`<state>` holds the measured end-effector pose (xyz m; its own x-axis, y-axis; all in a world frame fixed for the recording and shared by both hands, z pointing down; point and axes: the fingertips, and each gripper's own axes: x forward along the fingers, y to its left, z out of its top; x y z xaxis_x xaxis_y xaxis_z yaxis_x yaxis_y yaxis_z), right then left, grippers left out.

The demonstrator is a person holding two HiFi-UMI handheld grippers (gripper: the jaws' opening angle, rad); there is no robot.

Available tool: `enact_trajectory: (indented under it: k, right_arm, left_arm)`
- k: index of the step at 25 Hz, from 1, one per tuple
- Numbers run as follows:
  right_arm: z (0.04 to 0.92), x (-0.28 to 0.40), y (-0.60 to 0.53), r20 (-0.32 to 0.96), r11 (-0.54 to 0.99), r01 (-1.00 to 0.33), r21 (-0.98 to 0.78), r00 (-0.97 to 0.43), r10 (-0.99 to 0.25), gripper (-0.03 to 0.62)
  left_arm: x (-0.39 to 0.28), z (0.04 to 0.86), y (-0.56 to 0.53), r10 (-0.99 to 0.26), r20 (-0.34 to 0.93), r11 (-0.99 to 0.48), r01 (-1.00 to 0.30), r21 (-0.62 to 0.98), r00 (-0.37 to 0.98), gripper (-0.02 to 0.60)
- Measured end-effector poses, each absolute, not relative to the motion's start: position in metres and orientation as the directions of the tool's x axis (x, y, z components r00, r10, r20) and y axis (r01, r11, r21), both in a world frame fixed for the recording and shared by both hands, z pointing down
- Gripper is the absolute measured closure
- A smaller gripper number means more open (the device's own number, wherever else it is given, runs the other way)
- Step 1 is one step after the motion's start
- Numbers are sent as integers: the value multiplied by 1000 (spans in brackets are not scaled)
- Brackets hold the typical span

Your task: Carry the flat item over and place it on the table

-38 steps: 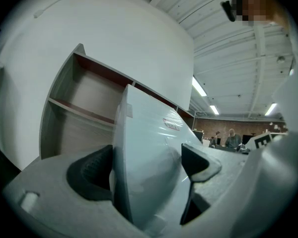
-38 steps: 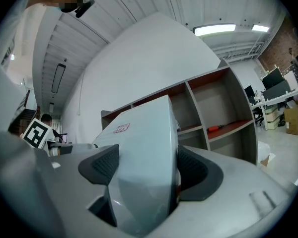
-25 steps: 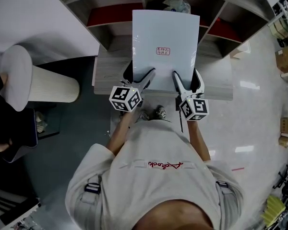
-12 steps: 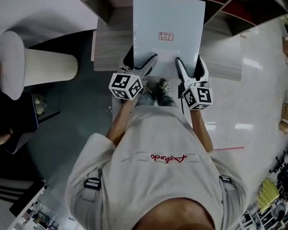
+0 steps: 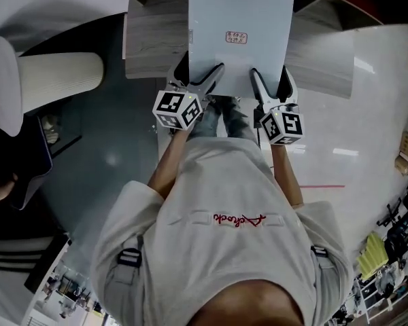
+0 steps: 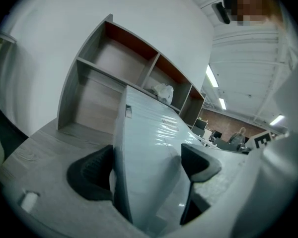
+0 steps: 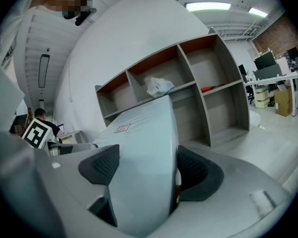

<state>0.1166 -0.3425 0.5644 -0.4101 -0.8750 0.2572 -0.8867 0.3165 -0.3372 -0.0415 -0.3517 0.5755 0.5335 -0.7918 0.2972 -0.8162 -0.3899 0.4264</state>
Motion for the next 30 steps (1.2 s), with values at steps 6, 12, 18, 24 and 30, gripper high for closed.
enact_trajectory:
  k: [6, 12, 18, 24, 30]
  right_arm:
    - [601, 119, -338, 331, 295, -884, -363, -419, -846, 224]
    - [627, 118, -344, 381, 276, -884, -378, -420, -824, 224]
    - [649, 113, -366, 407, 270, -884, -381, -422, -810, 224]
    - [680, 111, -391, 453, 244, -887, -393, -417, -788, 224]
    - [718, 112, -406, 519, 208, -894, -396, -405, -753, 224]
  left_arm:
    - [-39, 614, -345, -766, 366, -347, -819, 458, 529, 143]
    - [-40, 639, -350, -748, 399, -321, -816, 481, 530, 143]
    - [-45, 662, -371, -741, 422, -303, -821, 484, 522, 143]
    - [-47, 692, -395, -719, 458, -283, -822, 494, 523, 143]
    - [-45, 731, -410, -680, 517, -244, -825, 510, 521, 143]
